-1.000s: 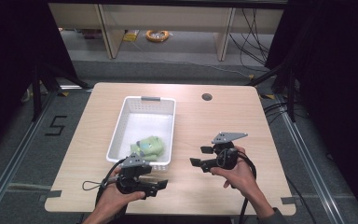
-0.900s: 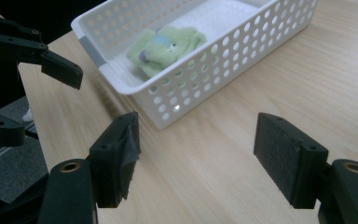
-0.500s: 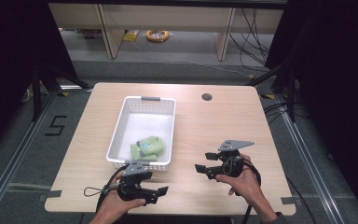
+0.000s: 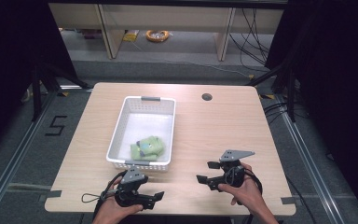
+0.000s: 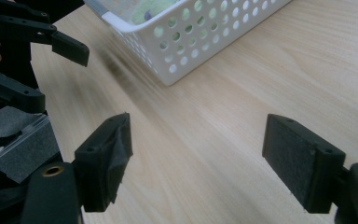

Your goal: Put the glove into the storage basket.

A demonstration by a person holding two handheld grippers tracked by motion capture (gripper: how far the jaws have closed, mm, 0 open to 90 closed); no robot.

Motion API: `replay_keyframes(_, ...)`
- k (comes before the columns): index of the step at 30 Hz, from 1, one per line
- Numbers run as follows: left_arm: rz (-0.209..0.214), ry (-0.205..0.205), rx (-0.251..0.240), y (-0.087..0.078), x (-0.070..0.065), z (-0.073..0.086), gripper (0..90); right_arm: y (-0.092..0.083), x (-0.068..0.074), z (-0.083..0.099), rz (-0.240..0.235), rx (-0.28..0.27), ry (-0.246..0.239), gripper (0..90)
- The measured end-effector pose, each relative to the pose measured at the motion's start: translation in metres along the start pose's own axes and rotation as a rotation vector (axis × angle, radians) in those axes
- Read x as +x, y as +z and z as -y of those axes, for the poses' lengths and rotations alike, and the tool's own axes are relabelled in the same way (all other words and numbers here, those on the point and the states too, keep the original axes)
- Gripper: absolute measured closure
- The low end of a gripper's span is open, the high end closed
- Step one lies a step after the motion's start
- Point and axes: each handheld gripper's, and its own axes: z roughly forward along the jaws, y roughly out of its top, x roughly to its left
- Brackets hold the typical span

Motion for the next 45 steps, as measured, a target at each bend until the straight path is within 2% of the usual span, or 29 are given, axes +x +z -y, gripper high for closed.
replay_keyframes(1,-0.002,0.001,0.004,0.000,0.001,0.003,16.9,0.000,-0.001,0.004,-0.004,-0.010,-0.030,23.4)
replay_keyframes(2,-0.002,0.001,0.004,0.000,0.001,0.003,16.9,0.000,-0.001,0.004,-0.004,-0.010,-0.030,23.4)
replay_keyframes(3,-0.007,0.021,0.015,-0.001,0.002,0.005,16.9,-0.001,0.000,0.008,-0.009,-0.020,-0.025,23.0)
replay_keyframes(6,-0.002,0.012,0.012,0.000,0.001,0.008,16.9,-0.003,0.001,0.012,-0.015,-0.026,-0.033,22.8)
replay_keyframes(8,-0.004,0.017,0.024,0.000,0.001,0.011,16.9,-0.005,0.004,0.016,-0.013,-0.026,-0.016,22.7)
replay_keyframes(9,-0.002,0.004,0.011,0.001,0.000,0.012,16.9,-0.007,0.006,0.020,-0.016,-0.020,-0.008,22.6)
replay_keyframes(11,0.002,0.008,0.022,0.000,0.000,0.014,16.9,-0.007,0.007,0.022,-0.011,-0.019,-0.013,22.5)
replay_keyframes(13,0.002,-0.007,0.017,0.001,-0.001,0.016,16.9,-0.007,0.008,0.029,-0.014,-0.026,-0.024,20.9)
replay_keyframes(14,-0.006,0.007,0.031,0.000,-0.001,0.017,16.9,-0.007,0.008,0.029,-0.014,-0.026,-0.024,20.9)
replay_keyframes(16,-0.002,0.003,0.027,0.000,0.000,0.019,16.9,-0.007,0.010,0.034,0.003,-0.019,-0.020,20.4)
replay_keyframes(17,-0.003,-0.014,0.014,0.000,-0.002,0.020,16.9,-0.007,0.011,0.036,-0.013,-0.007,-0.028,20.1)
replay_keyframes(18,-0.005,-0.004,0.022,0.000,-0.001,0.021,16.9,-0.006,0.010,0.038,-0.019,-0.010,-0.035,19.9)
replay_keyframes(19,-0.007,-0.020,0.017,0.000,-0.002,0.023,16.9,-0.006,0.013,0.041,0.004,-0.005,-0.014,19.7)
replay_keyframes(20,-0.012,-0.006,0.021,0.000,-0.002,0.024,16.8,-0.006,0.012,0.044,-0.006,0.006,-0.037,18.7)
replay_keyframes(22,-0.006,-0.007,0.030,-0.001,-0.002,0.026,16.8,-0.006,0.013,0.046,0.002,0.015,-0.043,18.0)
replay_keyframes(23,-0.015,-0.012,0.025,0.000,-0.003,0.028,16.8,-0.007,0.018,0.050,-0.010,0.029,-0.010,17.9)
replay_keyframes(24,-0.015,-0.012,0.025,0.000,-0.003,0.028,16.8,-0.007,0.018,0.050,-0.010,0.029,-0.010,17.9)
replay_keyframes(25,-0.007,-0.030,0.021,0.001,-0.004,0.029,16.8,-0.008,0.017,0.051,0.006,0.034,-0.043,17.9)
replay_keyframes(27,-0.007,-0.017,0.037,0.000,-0.004,0.031,17.2,-0.009,0.019,0.056,0.010,0.044,-0.037,17.9)
replay_keyframes(30,-0.011,-0.020,0.032,0.001,-0.005,0.032,17.2,-0.010,0.019,0.058,0.025,0.044,-0.057,17.8)
replay_keyframes(31,-0.009,-0.037,0.020,0.003,-0.006,0.033,17.3,-0.010,0.019,0.060,0.012,0.045,-0.056,17.8)
replay_keyframes(33,-0.005,-0.026,0.033,0.003,-0.005,0.032,17.9,-0.011,0.021,0.062,0.029,0.042,-0.047,17.8)
replay_keyframes(35,-0.006,-0.015,0.028,0.003,-0.006,0.032,18.0,-0.011,0.020,0.062,0.011,0.047,-0.057,17.9)
replay_keyframes(37,-0.006,-0.004,0.046,0.003,-0.004,0.032,18.0,-0.012,0.021,0.064,0.018,0.045,-0.048,17.8)
replay_keyframes(38,-0.006,-0.004,0.046,0.003,-0.004,0.032,17.9,-0.012,0.021,0.064,0.018,0.045,-0.048,17.8)
replay_keyframes(39,-0.009,-0.025,0.024,0.005,-0.005,0.033,17.9,-0.012,0.021,0.064,0.027,0.045,-0.054,17.8)
replay_keyframes(43,-0.018,-0.014,0.039,0.004,-0.004,0.033,17.8,-0.012,0.021,0.064,0.039,0.049,-0.058,17.8)
replay_keyframes(44,-0.013,-0.023,0.027,0.005,-0.005,0.033,17.7,-0.012,0.021,0.064,0.038,0.051,-0.061,17.8)
replay_keyframes(45,-0.011,-0.018,0.031,0.005,-0.004,0.033,17.0,-0.012,0.019,0.064,0.042,0.049,-0.082,17.8)
